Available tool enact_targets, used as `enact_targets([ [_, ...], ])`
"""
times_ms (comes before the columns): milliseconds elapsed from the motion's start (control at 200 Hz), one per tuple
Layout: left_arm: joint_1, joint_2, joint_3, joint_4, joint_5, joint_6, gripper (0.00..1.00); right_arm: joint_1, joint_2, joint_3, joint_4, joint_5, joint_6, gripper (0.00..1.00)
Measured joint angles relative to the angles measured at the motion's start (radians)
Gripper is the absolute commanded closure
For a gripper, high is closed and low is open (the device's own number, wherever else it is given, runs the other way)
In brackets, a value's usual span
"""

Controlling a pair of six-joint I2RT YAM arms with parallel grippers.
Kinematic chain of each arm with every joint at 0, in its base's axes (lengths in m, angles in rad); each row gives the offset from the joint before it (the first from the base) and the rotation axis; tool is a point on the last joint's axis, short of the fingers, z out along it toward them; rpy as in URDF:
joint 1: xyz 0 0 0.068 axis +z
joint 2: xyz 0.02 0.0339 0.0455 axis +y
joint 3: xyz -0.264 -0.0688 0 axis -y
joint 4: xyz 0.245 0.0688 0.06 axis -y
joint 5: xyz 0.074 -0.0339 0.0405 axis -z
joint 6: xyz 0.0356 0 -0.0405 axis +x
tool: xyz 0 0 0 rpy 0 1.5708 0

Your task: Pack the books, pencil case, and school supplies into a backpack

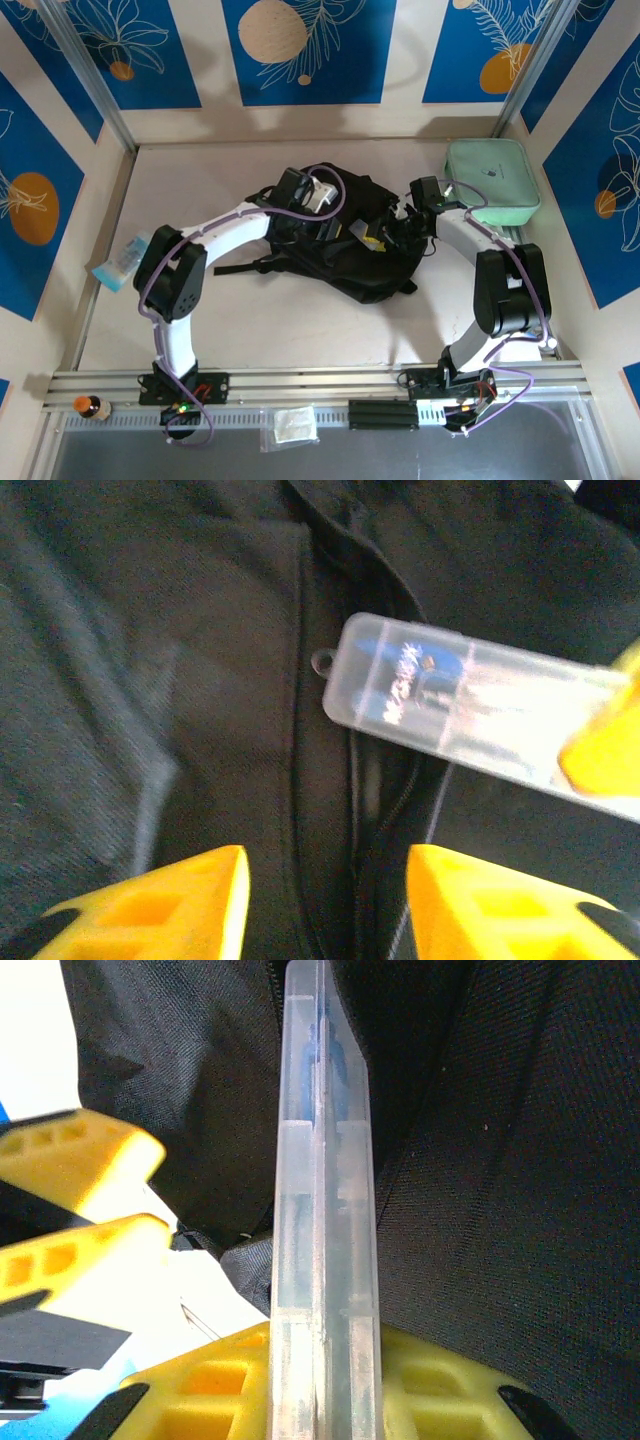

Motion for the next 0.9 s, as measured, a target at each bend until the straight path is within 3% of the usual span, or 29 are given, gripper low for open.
enact_targets([
  [410, -0.065, 0.152, 0.177, -0.208, -0.251, 0.062, 0.48, -0.006, 0.075, -0.002, 0.078, -0.086, -0.032, 0.94],
  [610, -0.068, 0.155, 0.183, -0.232, -0.281, 0.062, 0.47, -0.002, 0.097, 0.004, 0.107, -0.106, -0.036, 0.95],
  [900, -0.069, 0.208, 0.255, -0.318, -0.298, 0.07, 0.38, 0.004, 0.067, 0.013, 0.072, -0.03, -0.036, 0.95],
])
